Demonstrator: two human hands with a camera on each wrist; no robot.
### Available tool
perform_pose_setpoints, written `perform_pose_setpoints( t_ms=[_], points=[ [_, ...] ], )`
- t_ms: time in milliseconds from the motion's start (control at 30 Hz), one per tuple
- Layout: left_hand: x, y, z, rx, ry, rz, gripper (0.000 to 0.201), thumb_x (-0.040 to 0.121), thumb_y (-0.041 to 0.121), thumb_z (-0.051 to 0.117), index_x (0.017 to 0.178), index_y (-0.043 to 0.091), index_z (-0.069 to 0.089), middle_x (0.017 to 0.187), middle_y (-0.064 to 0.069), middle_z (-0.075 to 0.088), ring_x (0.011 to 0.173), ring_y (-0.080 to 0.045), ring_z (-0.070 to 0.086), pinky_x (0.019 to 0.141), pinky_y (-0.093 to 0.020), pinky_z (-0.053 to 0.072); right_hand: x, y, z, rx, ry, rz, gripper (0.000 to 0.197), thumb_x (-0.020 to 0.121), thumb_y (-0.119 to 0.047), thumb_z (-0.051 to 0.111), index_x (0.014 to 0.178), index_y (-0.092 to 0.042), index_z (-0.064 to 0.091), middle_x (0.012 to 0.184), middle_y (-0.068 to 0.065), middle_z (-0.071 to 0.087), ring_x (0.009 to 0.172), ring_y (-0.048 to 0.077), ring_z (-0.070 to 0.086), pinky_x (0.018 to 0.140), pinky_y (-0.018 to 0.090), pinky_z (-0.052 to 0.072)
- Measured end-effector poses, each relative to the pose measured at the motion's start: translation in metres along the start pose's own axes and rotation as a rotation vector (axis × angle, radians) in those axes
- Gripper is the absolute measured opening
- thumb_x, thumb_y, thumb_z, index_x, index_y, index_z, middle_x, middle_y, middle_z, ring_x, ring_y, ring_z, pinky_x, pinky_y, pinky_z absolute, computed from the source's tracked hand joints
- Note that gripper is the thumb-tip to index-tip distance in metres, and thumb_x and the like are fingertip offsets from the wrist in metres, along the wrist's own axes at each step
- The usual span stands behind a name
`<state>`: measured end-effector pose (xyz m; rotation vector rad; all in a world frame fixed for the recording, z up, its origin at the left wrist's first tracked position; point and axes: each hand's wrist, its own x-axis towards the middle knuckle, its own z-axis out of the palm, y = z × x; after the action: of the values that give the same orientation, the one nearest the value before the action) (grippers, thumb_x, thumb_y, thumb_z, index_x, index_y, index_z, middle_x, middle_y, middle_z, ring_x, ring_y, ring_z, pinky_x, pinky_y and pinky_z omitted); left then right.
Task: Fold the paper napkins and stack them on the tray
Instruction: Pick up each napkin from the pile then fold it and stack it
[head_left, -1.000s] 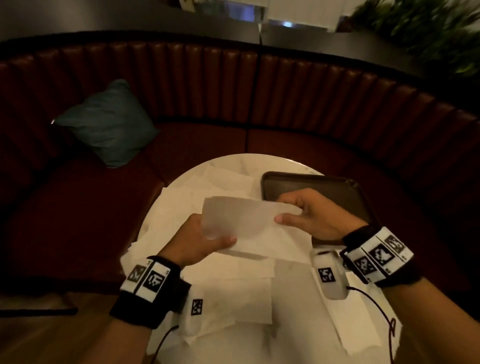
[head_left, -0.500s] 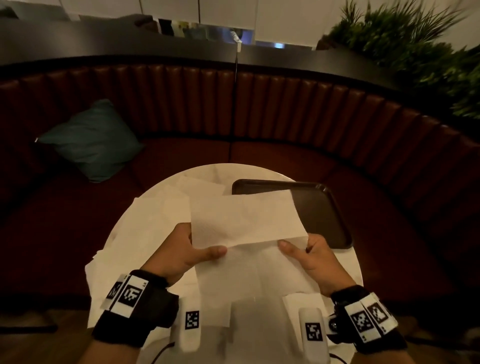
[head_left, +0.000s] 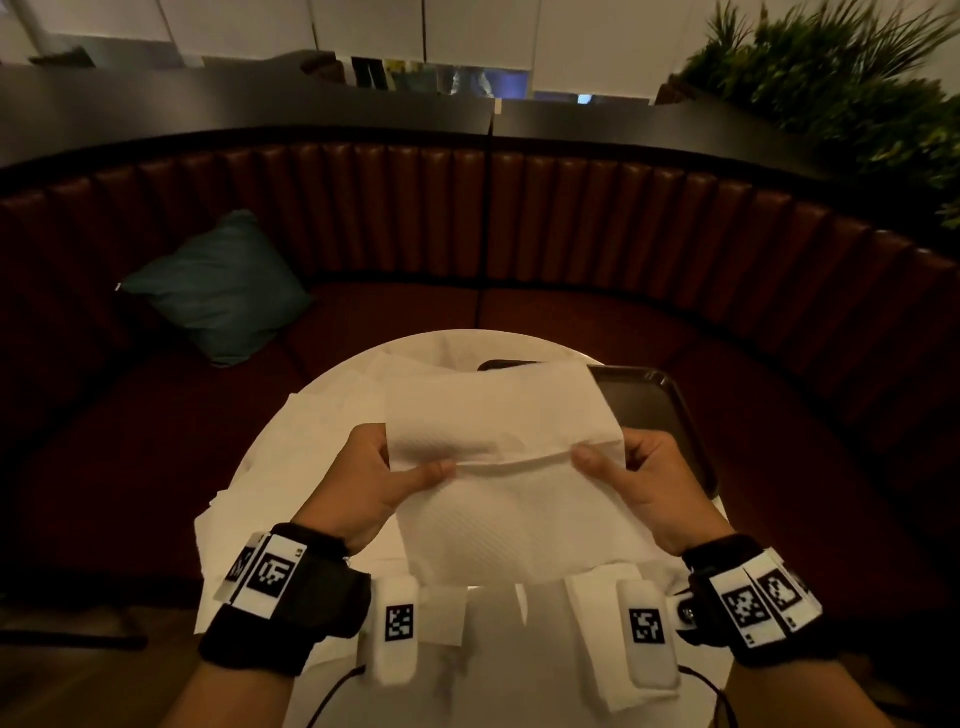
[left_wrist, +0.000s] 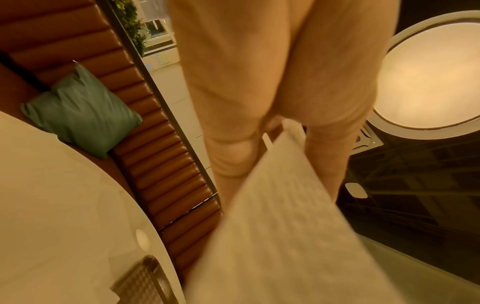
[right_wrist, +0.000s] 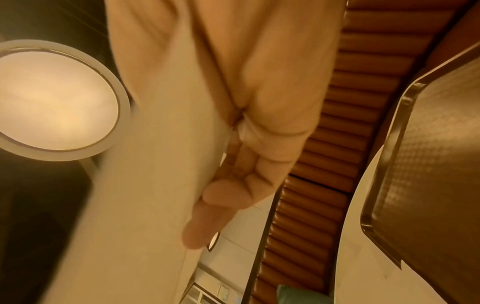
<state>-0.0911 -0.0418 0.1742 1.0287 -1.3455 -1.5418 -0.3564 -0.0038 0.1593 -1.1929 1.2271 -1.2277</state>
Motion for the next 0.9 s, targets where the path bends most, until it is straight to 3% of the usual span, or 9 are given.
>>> perform_pose_setpoints(
  t_ms=[100,167,267,333,467,567,667,800,900],
  points=[
    [0.001,0.003,-0.003,0.016,0.028,0.021,0.024,0.075,-0.002,0.064,0.098,0.004,0.066,0.100,-0.014,0.072,0.096,-0.028,0.068,0.083,-0.036,0.057,0.001,0.000,0.002,0.055,0.023,-0.014,0.018,0.077,-0.012,0.066,0.094,-0.008,0.071,0.090,0.009,0.075,0.081,0.021,0.071,0.067,0.029,0.056],
    [0.001,0.006,-0.006,0.017,0.038,0.065,0.024,0.077,-0.003,0.062,0.095,0.010,0.068,0.097,-0.006,0.074,0.096,-0.023,0.068,0.084,-0.030,0.056,0.000,0.006,0.002,0.094,0.016,-0.016,0.019,0.076,-0.015,0.069,0.095,-0.011,0.071,0.092,0.008,0.075,0.085,0.020,0.071,0.070,0.029,0.055],
    [0.000,0.011,-0.007,-0.036,0.009,0.128,0.024,0.072,0.008,0.064,0.086,0.024,0.075,0.094,0.002,0.074,0.094,-0.017,0.068,0.082,-0.027,0.056,0.000,0.015,0.004,0.207,-0.020,0.026,0.052,0.055,-0.037,0.087,0.100,-0.016,0.070,0.099,0.011,0.073,0.092,0.024,0.070,0.073,0.032,0.057],
    [0.001,0.012,-0.010,-0.044,-0.008,0.134,0.023,0.071,0.010,0.064,0.078,0.028,0.076,0.090,0.005,0.074,0.090,-0.015,0.069,0.074,-0.026,0.057,0.002,0.020,0.005,0.342,-0.057,0.089,0.058,0.049,-0.036,0.090,0.097,-0.014,0.066,0.100,0.013,0.070,0.089,0.028,0.069,0.069,0.035,0.058],
    [0.003,0.014,-0.022,-0.043,-0.034,0.154,0.023,0.069,-0.001,0.069,0.058,0.019,0.071,0.089,0.003,0.069,0.087,-0.015,0.065,0.065,-0.022,0.054,0.001,0.021,0.006,0.365,-0.089,0.092,0.042,0.048,-0.038,0.089,0.073,-0.016,0.063,0.083,0.009,0.066,0.073,0.022,0.067,0.052,0.028,0.056],
    [0.004,0.011,-0.032,-0.021,-0.017,0.154,0.027,0.075,0.000,0.063,0.055,0.018,0.069,0.093,0.002,0.069,0.093,-0.014,0.064,0.069,-0.020,0.053,-0.005,0.013,0.012,0.310,-0.043,0.063,0.019,0.067,-0.030,0.076,0.062,-0.016,0.064,0.074,0.007,0.067,0.067,0.021,0.066,0.045,0.024,0.051],
    [0.006,0.011,-0.036,0.021,-0.030,0.169,0.025,0.072,0.007,0.056,0.055,0.019,0.070,0.092,0.006,0.071,0.097,-0.011,0.063,0.076,-0.020,0.052,-0.005,0.014,0.011,0.277,0.042,0.083,0.044,0.089,0.004,0.039,0.056,-0.012,0.064,0.064,0.006,0.065,0.057,0.016,0.064,0.042,0.020,0.048],
    [0.006,0.011,-0.033,-0.158,-0.094,0.160,0.020,0.064,0.020,0.059,0.058,0.006,0.071,0.085,-0.003,0.070,0.092,-0.012,0.063,0.077,-0.017,0.051,-0.008,0.015,0.011,0.282,0.073,0.067,0.020,0.084,-0.012,0.060,0.068,0.000,0.064,0.055,0.015,0.052,0.047,0.024,0.048,0.047,0.018,0.039],
    [0.007,0.005,-0.026,-0.073,-0.079,0.127,0.015,0.066,0.021,0.073,0.062,0.007,0.073,0.084,-0.001,0.070,0.089,-0.013,0.063,0.079,-0.023,0.052,-0.013,0.026,0.006,0.136,0.148,0.084,0.013,0.083,-0.009,0.064,0.073,0.000,0.063,0.051,-0.002,0.057,0.044,0.011,0.049,0.046,0.017,0.040]
  ],
)
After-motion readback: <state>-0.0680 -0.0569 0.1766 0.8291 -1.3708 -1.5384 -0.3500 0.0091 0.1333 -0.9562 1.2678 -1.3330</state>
